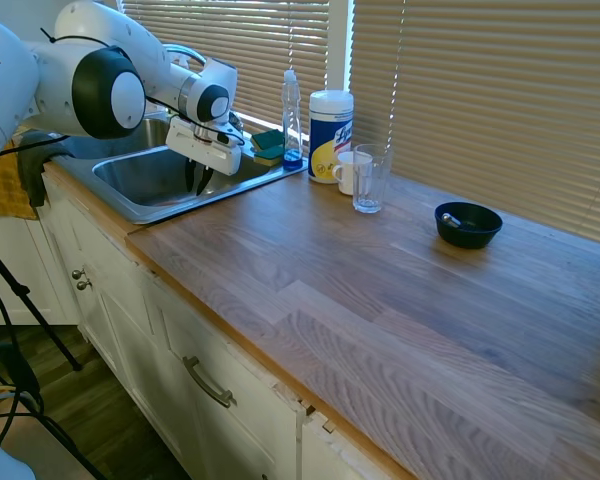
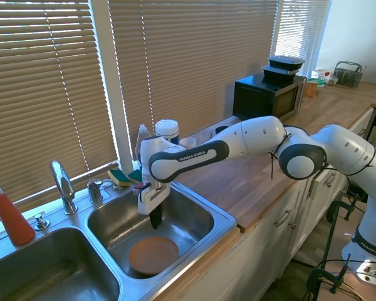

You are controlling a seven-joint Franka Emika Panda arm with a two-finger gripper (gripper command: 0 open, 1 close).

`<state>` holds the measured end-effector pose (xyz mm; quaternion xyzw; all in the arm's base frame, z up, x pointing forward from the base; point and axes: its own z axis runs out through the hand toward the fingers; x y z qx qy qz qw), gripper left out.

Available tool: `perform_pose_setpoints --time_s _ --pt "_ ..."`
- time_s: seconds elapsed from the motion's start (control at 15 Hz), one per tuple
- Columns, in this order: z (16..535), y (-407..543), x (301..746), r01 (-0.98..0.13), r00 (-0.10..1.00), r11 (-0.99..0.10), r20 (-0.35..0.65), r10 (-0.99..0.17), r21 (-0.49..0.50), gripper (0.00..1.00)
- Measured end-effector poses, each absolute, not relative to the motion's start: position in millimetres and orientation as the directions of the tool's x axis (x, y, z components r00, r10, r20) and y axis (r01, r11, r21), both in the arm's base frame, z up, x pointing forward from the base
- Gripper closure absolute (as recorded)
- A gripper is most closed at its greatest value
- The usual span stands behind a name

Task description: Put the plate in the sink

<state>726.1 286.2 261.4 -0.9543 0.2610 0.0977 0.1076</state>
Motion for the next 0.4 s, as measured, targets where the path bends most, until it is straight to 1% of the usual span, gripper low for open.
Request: perform_pose_setpoints --time_s 0.13,0.4 --pt "279 286 728 -0.524 0.845 -0.834 -0.227 -0.484 -0.171 0.0" --pt "342 288 725 -0.543 0.838 -0.816 -0.197 -0.51 -0.197 0.0"
